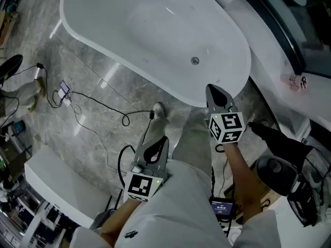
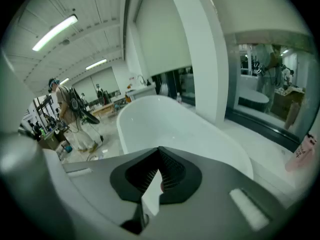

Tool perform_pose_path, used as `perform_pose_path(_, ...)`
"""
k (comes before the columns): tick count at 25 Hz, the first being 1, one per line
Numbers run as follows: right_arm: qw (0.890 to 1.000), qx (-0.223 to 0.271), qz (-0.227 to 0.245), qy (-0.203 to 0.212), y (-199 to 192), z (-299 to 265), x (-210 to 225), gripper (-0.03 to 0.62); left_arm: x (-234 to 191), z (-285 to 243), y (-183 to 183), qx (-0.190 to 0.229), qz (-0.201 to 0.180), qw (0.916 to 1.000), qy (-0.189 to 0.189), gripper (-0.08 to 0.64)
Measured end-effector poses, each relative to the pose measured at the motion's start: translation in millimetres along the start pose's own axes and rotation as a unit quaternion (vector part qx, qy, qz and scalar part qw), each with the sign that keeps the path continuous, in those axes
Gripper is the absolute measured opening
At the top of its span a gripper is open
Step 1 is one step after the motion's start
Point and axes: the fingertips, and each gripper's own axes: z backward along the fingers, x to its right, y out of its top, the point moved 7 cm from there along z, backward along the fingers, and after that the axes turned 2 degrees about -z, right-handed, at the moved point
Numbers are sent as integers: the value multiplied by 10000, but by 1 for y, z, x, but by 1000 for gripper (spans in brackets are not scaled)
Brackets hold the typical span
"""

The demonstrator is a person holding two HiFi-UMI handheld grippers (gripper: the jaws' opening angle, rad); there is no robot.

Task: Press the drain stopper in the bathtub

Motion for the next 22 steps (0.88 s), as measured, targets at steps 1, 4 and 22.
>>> perform_pose_path(1,9996,273,34,70,14,34,-21,3,7,10,7,83,-50,9999,-101,5)
perform_pose_path(4,9937,1069,214,263,44,132,-75,3,33,38,25,463,-357,9979,-294,4)
perform_pose_path(22,9733,2190,-675,134,-173,509,-102,-5,326,141,-140,891,-1441,9807,-977,5)
